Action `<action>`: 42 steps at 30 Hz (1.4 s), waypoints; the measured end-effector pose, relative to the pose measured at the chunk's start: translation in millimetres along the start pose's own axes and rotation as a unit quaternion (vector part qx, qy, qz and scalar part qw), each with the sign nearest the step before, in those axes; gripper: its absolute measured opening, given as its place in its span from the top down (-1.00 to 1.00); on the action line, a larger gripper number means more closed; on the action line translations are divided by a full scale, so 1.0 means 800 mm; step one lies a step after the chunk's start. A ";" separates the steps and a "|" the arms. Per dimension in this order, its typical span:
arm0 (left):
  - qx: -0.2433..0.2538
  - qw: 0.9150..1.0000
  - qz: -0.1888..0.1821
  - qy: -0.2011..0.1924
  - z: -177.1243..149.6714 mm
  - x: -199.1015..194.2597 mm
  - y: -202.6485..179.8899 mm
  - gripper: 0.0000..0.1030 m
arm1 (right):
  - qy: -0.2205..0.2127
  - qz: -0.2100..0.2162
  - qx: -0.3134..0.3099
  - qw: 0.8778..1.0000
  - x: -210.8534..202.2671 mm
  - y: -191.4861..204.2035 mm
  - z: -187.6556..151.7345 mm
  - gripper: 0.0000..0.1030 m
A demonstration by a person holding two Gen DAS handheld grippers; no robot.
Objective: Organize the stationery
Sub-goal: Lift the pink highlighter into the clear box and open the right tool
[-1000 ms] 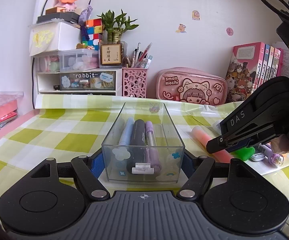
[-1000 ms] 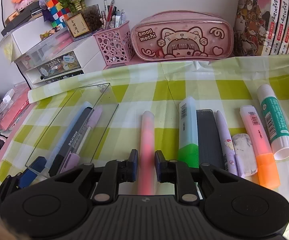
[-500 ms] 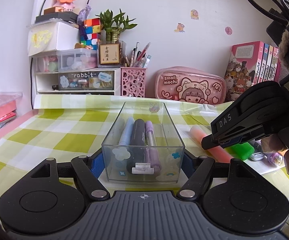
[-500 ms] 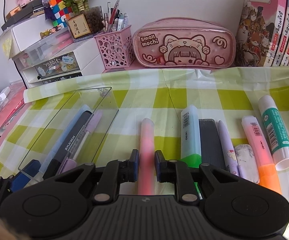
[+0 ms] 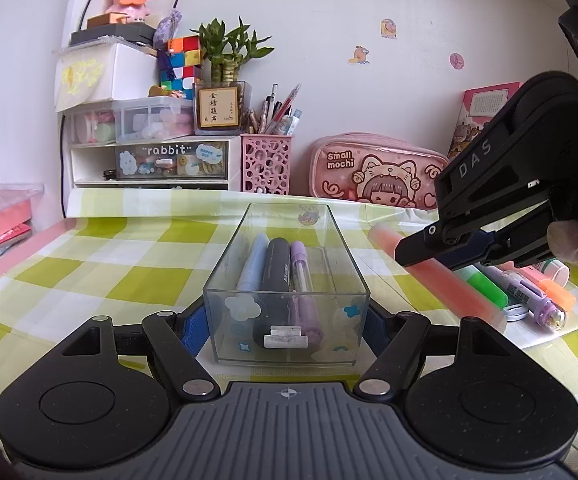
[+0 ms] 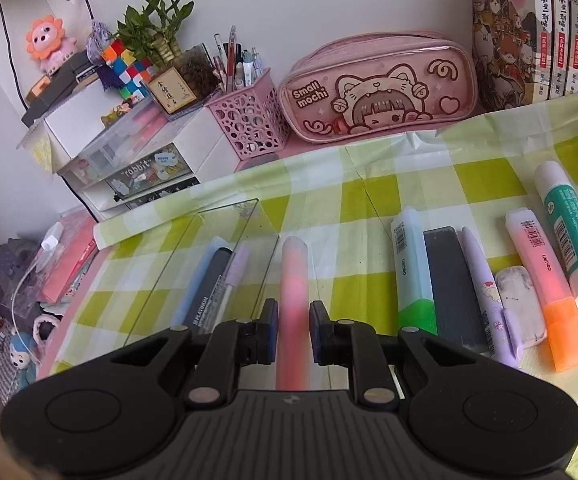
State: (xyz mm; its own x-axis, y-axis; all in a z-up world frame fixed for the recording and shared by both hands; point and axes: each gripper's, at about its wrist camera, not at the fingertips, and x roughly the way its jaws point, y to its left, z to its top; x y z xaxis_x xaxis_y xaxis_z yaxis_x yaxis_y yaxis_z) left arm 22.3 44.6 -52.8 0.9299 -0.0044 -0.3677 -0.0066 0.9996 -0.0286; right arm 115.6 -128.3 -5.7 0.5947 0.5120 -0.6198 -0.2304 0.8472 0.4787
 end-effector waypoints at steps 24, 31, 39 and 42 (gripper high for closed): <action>0.005 1.000 0.000 0.001 0.001 0.000 -0.003 -0.41 | 0.041 0.145 0.121 0.981 -0.002 0.010 0.020 0.62; 0.000 1.000 -0.005 0.001 0.000 -0.001 0.001 -0.41 | 0.064 0.126 0.135 0.981 0.027 0.017 0.037 0.62; -0.001 1.000 -0.011 0.002 0.001 -0.001 0.002 -0.41 | 0.075 0.117 0.158 0.978 0.050 0.009 0.040 0.62; 0.000 1.000 -0.010 0.003 0.001 -0.001 0.001 -0.42 | 0.073 0.116 0.154 0.978 0.053 0.010 0.041 0.62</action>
State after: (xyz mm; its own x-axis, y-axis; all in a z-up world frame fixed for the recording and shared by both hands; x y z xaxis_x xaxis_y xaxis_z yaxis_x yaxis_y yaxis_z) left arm 22.1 45.8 -51.9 0.9280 -0.0250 -0.3718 0.0128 0.9993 -0.0353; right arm 164.3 -104.6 -7.3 0.4316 0.7193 -0.5443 -0.0889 0.6344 0.7679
